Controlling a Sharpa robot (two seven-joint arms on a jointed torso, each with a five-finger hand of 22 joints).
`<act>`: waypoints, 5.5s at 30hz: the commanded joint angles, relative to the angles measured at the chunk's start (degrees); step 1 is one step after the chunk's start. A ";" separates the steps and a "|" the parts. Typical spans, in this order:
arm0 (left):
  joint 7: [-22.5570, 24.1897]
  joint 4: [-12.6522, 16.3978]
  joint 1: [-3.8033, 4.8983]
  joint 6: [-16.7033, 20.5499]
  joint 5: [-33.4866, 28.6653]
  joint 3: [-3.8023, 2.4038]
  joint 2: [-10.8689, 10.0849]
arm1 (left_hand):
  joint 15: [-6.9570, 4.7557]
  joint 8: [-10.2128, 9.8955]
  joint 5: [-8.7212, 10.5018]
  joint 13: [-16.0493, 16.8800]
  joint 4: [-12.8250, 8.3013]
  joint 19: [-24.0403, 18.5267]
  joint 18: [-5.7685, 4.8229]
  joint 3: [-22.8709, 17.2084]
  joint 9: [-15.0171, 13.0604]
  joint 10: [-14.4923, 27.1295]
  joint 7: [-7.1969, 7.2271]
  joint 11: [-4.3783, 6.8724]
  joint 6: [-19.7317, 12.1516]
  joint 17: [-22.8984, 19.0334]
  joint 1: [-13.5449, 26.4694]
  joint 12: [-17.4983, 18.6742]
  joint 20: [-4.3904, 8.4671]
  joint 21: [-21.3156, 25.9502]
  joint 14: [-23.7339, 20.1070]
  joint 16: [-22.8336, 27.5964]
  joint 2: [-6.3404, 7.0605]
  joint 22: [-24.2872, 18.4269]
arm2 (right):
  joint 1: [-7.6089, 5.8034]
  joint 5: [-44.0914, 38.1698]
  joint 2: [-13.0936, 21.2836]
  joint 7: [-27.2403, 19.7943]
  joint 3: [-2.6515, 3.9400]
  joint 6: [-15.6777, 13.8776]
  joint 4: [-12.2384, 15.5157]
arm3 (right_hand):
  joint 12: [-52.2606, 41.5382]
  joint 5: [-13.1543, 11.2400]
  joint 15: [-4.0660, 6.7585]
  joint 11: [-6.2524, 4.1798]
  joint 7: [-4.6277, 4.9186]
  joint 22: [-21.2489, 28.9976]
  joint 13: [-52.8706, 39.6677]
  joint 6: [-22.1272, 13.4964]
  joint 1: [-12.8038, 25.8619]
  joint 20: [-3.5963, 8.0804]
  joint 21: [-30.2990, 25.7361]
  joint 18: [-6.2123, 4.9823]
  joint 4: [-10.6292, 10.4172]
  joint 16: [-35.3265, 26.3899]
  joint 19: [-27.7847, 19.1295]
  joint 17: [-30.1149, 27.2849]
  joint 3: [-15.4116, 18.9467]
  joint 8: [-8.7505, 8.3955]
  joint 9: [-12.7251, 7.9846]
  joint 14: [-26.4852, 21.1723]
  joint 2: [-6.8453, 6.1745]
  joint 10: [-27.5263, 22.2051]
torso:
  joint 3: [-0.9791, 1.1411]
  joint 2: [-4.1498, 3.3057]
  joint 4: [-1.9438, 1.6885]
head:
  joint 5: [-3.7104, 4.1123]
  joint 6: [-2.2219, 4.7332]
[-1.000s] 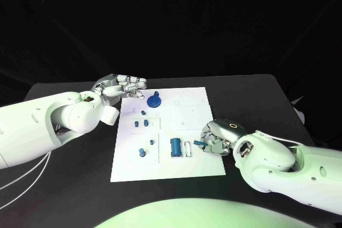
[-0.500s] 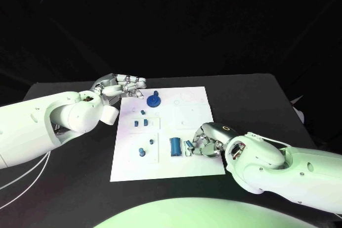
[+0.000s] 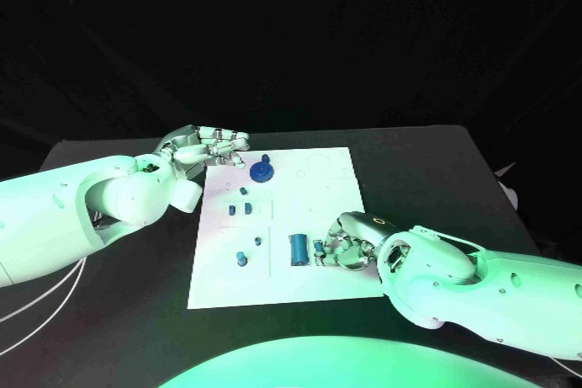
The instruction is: Assemble the parts on the task board
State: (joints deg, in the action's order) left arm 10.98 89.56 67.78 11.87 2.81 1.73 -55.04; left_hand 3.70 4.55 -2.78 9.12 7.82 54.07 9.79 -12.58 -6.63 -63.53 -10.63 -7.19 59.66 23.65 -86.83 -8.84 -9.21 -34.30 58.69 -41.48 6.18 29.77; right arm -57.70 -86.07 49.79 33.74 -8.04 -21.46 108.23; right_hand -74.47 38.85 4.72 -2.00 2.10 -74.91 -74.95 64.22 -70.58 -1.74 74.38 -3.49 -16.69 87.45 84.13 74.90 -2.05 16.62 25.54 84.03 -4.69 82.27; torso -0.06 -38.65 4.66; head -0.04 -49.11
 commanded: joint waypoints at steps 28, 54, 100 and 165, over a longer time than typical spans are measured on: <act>0.13 0.11 0.02 -1.24 -0.04 -0.04 -0.06 | -0.05 0.24 0.01 0.09 -0.12 0.23 0.56 0.23 0.06 0.44 0.00 -0.01 -0.41 -0.12 0.14 -0.17 -0.03 0.33 -0.32 -0.03 -0.67 -0.07 | 0.14 -0.39 0.10 -0.27 -0.03 0.17 0.14 | -0.13 -8.74 0.12 0.53 0.46 -11.05 -2.16 0.22 8.97 0.14 -0.60 0.43 -0.09 -0.01 0.73 10.28 5.07 -0.09 0.25 4.94 1.83 -0.01 | 0.01 0.00 0.00 | 0.03 -0.11; 0.22 0.10 0.02 -1.37 -0.03 -0.03 -0.08 | -0.04 0.25 0.00 0.08 -0.13 0.23 0.56 0.24 0.07 0.47 0.00 -0.01 -0.42 -0.13 0.14 -0.20 -0.03 0.35 -0.33 -0.04 -0.70 -0.07 | 0.25 -2.14 2.68 -2.12 -0.03 -0.14 1.60 | -0.38 -19.32 0.32 0.29 0.21 -11.20 -2.58 0.13 -2.55 0.33 -0.02 0.55 2.33 0.18 0.92 10.66 4.80 0.34 0.68 5.02 2.11 0.17 | -0.03 0.02 -0.05 | -0.12 0.01; 7.13 -14.67 -3.24 4.43 -7.33 0.72 10.67 | 2.05 -4.55 2.78 -9.12 -1.34 -28.80 -3.59 12.58 6.63 27.99 5.50 0.86 -26.83 -17.43 36.07 8.84 -0.90 28.54 -30.00 33.92 -6.18 -21.48 | -9.87 74.80 -9.70 -53.94 1.46 -0.14 -37.95 | 68.70 -33.26 -4.72 6.38 4.16 48.15 70.44 -28.72 19.11 -5.32 -74.38 -3.28 12.59 -82.86 -51.19 -66.05 -4.67 -16.62 -17.08 -44.45 4.69 -43.82 | -2.10 6.27 -0.18 | -1.36 10.48; 18.81 0.39 -7.62 32.24 -2.81 -1.73 10.35 | -3.70 -4.55 2.78 -9.12 -7.82 -54.07 -9.79 12.58 6.63 63.53 10.63 7.19 -59.66 -23.65 86.83 8.84 9.21 34.30 -58.69 41.48 -6.18 -29.77 | -2.46 86.07 -5.10 -63.53 8.04 -22.66 -18.28 | 74.47 -38.85 -4.72 2.00 -2.10 74.91 74.95 -64.22 70.58 1.74 -74.38 3.49 16.69 -87.45 -84.13 -74.90 2.05 -16.62 -25.54 -84.03 4.69 -82.27 | 0.06 7.47 -4.66 | 0.04 14.74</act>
State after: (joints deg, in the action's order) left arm 28.79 89.82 60.17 43.96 -0.64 0.06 -44.75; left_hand 0.01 0.39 -0.30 0.09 0.29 0.22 0.84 -0.03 -0.05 -0.28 0.02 -0.01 0.29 0.07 -0.44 -0.33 0.00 -0.35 0.31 -0.21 0.00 0.05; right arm -60.18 0.34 44.70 -28.97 -0.03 -44.35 89.87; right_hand -0.35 0.20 0.01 -0.04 -0.02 -0.05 -0.09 0.21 -0.32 0.01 0.29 -0.80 0.06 0.24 0.28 0.05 -0.32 0.19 0.08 0.29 -0.02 0.27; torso 0.00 -31.18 0.00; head 0.01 -34.37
